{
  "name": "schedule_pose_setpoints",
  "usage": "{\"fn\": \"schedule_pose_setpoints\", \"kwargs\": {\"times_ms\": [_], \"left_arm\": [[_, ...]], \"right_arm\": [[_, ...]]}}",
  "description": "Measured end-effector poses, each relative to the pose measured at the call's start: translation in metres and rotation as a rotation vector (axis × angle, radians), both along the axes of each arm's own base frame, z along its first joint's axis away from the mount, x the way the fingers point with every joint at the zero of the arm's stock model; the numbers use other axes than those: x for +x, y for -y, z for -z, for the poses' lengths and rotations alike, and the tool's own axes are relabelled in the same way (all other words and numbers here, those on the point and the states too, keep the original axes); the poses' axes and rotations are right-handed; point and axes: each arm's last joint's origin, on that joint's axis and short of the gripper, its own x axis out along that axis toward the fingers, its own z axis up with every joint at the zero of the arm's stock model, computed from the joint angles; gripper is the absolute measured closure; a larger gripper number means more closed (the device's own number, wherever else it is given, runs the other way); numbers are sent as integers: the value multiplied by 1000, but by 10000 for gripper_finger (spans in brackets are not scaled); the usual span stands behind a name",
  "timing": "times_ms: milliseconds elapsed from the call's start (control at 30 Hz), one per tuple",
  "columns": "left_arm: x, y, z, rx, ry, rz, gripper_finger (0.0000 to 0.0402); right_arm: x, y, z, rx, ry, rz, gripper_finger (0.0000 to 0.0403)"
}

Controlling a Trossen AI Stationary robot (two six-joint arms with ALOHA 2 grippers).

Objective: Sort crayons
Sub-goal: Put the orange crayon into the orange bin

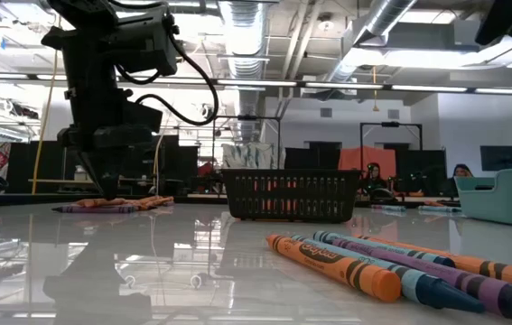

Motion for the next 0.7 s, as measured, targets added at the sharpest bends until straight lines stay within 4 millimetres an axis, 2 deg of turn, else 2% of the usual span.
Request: {"fn": "schedule_pose_setpoints", "kwargs": {"times_ms": [433,700], "left_arm": [[1,0,0,-16,13,-24,400],[0,0,0,-11,19,-52,365]], "right_arm": [[0,0,0,0,0,0,171],[0,0,0,-1,-1,-1,171]]}}
